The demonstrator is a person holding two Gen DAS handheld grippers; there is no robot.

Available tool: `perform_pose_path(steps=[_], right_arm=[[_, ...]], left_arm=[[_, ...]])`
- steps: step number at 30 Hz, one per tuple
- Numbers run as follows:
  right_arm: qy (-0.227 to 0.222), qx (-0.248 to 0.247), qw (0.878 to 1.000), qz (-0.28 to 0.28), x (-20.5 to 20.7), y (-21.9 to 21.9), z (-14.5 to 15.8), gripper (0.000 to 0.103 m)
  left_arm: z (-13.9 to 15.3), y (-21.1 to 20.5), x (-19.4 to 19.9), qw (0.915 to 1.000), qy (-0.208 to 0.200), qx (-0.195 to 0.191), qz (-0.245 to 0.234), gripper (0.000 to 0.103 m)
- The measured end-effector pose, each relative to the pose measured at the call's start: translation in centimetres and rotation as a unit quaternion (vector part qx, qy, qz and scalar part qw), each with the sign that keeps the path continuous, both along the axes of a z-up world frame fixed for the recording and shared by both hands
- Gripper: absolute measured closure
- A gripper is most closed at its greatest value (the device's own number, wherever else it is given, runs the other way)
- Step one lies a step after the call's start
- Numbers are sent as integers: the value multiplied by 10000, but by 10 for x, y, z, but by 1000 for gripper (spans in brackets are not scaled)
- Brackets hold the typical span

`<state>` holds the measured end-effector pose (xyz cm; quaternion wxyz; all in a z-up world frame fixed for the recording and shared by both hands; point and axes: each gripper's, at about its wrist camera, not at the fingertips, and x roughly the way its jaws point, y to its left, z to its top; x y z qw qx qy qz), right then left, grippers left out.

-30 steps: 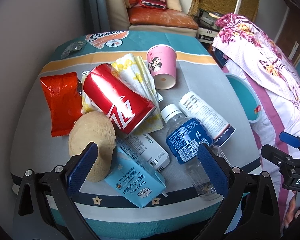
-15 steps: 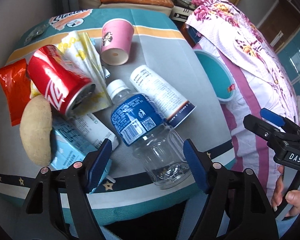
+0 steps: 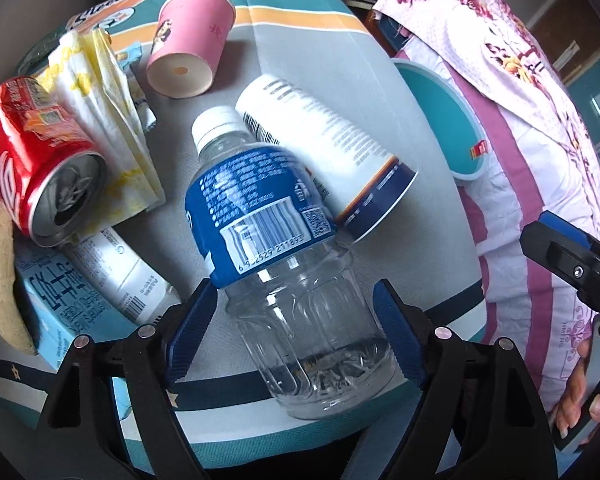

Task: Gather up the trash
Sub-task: 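Grasp the clear water bottle with the left gripper while the right gripper grasps the white drink cup, then carry the bottle and white cup over the teal bucket and release both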

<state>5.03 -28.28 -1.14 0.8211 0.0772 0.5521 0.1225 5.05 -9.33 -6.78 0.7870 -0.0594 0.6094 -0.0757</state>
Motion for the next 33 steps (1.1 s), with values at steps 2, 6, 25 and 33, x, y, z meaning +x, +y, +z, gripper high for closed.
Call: perform_pose_path(steps=[2, 6, 25, 33], right_arm=[[54, 59, 10000, 53, 5, 1, -2, 6], [105, 34, 9997, 195, 19, 7, -3, 6], [551, -459, 9874, 1411, 135, 61, -25, 24], [888, -404, 9804, 1711, 152, 72, -44, 52]], left_arm=[[-8, -1, 3, 9999, 85, -86, -51, 27], [0, -2, 4, 9996, -181, 35, -206, 36], [92, 56, 67, 9922, -1209, -220, 225, 36], [85, 54, 100, 9938, -1083, -198, 166, 36]])
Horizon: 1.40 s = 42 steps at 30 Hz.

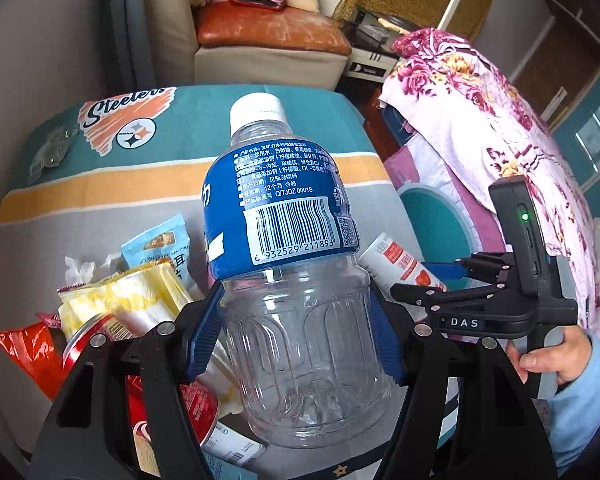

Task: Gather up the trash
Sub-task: 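Carry the bottle and white cup over the teal bucket and release both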

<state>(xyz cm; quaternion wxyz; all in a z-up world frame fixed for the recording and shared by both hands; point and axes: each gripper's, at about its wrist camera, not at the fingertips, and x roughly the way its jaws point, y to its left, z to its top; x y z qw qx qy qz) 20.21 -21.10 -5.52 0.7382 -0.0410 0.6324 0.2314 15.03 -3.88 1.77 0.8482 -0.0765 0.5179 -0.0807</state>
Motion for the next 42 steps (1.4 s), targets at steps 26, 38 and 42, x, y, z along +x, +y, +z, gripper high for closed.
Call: perform_pose_path(steps=[26, 38, 42], right_arm=[[-248, 170, 9663, -2555, 14, -215, 10, 53], [12, 192, 9650, -2614, 21, -215, -12, 53], [39, 183, 9648, -2623, 20, -214, -14, 53]], left_arm=[[-97, -232, 84, 9729, 800, -150, -2166, 36], [-120, -235, 93, 9722, 916, -112, -2154, 29], [-116, -232, 90, 9728, 884, -102, -2139, 29]])
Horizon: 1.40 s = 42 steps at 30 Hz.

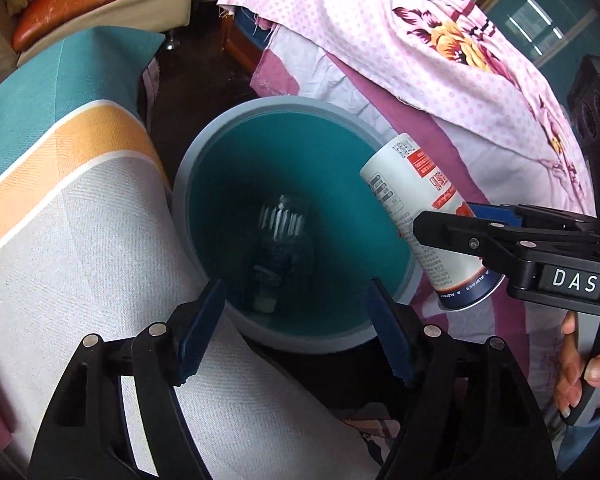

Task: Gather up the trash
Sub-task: 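Carry the bottle and white cup over the teal bucket and release both, then grasp the red cola can with the left gripper while the right gripper grasps the pink cup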

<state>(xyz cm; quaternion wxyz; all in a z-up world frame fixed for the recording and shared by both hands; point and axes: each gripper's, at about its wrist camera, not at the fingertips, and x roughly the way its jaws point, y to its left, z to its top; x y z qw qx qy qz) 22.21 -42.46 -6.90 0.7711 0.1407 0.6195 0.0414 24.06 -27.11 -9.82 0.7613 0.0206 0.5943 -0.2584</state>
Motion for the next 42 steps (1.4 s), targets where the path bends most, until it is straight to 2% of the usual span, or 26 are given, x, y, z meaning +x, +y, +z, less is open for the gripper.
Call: perform_pose_path(steps=[4, 9, 10, 12, 17, 22, 35, 42], right_arm=[[94, -31, 9999, -20, -2, 2, -6, 52], [186, -36, 9998, -35, -4, 6, -10, 51], [187, -48, 9998, -35, -5, 7, -9, 49], [184, -89, 9998, -58, -7, 9, -6, 36], [98, -139, 9998, -110, -18, 15, 7, 34], [-24, -151, 9999, -12, -34, 34, 24, 28], [-220, 47, 9970, 744, -66, 133, 58, 27], [-309, -3, 9919, 1232, -81, 189, 73, 25]], left_arm=[[9, 6, -5, 10000, -51, -77, 36, 27], [18, 14, -10, 9995, -216, 28, 216, 15], [20, 18, -10, 9994, -204, -1, 265, 15], [23, 27, -12, 9992, -141, -65, 372, 15], [45, 53, -28, 9980, -244, -173, 550, 14], [64, 81, -50, 9962, -400, -197, 749, 14], [111, 185, -121, 9853, -778, 49, 1517, 14], [127, 247, -155, 9742, -883, 121, 2075, 14]])
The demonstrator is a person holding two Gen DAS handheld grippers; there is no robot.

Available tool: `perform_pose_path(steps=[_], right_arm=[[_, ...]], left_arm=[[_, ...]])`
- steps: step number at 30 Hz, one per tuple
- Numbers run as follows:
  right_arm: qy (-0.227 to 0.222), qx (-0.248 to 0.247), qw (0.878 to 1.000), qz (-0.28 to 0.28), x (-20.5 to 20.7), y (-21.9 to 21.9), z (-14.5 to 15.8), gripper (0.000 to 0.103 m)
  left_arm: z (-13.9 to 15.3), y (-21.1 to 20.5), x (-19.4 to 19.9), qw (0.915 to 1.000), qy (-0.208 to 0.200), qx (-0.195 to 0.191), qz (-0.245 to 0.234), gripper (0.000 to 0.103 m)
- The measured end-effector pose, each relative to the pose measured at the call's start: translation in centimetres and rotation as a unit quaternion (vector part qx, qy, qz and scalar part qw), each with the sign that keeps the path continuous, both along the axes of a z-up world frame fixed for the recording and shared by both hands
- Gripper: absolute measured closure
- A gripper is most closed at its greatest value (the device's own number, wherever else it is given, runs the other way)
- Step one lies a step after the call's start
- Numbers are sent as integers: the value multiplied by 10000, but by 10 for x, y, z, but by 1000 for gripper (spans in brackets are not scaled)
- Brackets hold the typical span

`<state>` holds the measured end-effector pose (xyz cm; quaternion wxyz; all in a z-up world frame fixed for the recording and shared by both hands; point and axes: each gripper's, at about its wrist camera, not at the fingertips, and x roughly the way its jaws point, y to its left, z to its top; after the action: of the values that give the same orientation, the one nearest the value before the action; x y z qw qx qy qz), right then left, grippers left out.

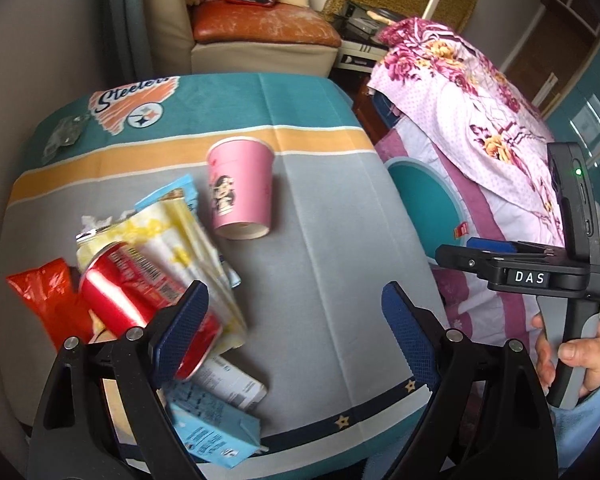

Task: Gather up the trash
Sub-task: 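Grasp the red cola can with the left gripper while the right gripper grasps the pink cup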

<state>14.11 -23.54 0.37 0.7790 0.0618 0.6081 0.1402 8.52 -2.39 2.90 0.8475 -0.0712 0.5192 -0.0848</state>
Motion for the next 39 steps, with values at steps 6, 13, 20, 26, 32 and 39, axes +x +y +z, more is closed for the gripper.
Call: perform_pose_path(steps=[6, 13, 20, 26, 32, 39], right_arm=[[-21, -9, 9996, 291, -11, 31, 7, 25], [15, 72, 9992, 402, -14, 48, 6, 25], [109, 108, 9993, 336, -9, 49, -2, 25], [181, 145, 9994, 241, -2, 46, -9, 25], [273, 140, 9993, 211, 5, 51, -17, 25], [288, 161, 9991, 248, 26, 71, -16, 25]], left_arm=[[5, 51, -18, 9983, -39, 12, 575, 14], [-21, 86, -14, 9945, 332, -214, 972, 14], [-41, 85, 0, 9930, 458, -311, 1041, 16], [-51, 82, 6, 9930, 470, -309, 1038, 35], [-45, 77, 8, 9959, 263, -294, 814, 55], [-29, 92, 26, 9954, 48, -562, 775, 55]])
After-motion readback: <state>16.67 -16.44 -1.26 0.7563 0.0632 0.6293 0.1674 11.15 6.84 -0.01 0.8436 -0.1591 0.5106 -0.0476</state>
